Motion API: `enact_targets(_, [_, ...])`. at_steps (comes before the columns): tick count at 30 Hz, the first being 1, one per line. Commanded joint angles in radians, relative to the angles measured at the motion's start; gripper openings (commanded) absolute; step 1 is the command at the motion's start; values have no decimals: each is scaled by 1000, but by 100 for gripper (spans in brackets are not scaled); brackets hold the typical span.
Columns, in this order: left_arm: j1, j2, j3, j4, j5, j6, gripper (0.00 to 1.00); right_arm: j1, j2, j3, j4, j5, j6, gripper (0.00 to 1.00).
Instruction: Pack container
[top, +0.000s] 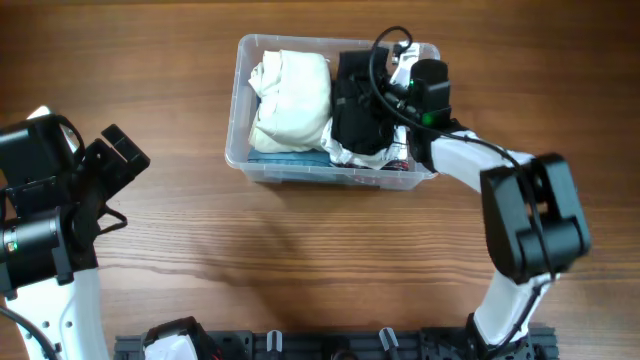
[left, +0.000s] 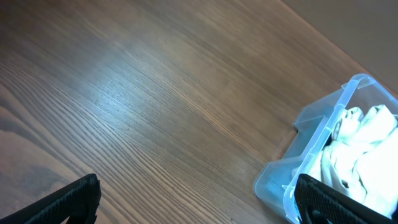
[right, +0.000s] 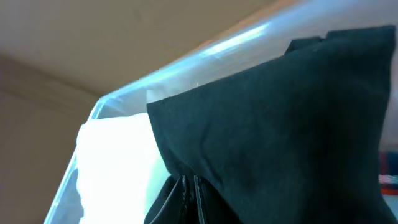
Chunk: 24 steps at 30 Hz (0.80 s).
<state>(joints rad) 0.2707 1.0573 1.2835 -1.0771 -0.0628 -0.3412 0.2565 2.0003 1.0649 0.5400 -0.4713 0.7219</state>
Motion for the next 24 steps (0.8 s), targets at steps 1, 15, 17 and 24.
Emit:
enact_targets(1, [7, -1, 0, 2, -10, 20, 100, 6, 84, -11, -27, -128, 40, 5])
enact_targets(15, [7, -1, 0, 2, -10, 20, 100, 6, -789, 2, -750, -222, -701, 55])
enact_targets(17, [7, 0, 0, 2, -10, 20, 100, 6, -924, 2, -945, -110, -730, 82])
enact_targets(24, [7, -1, 0, 2, -10, 20, 100, 6, -1271, 2, -1379, 193, -720, 100])
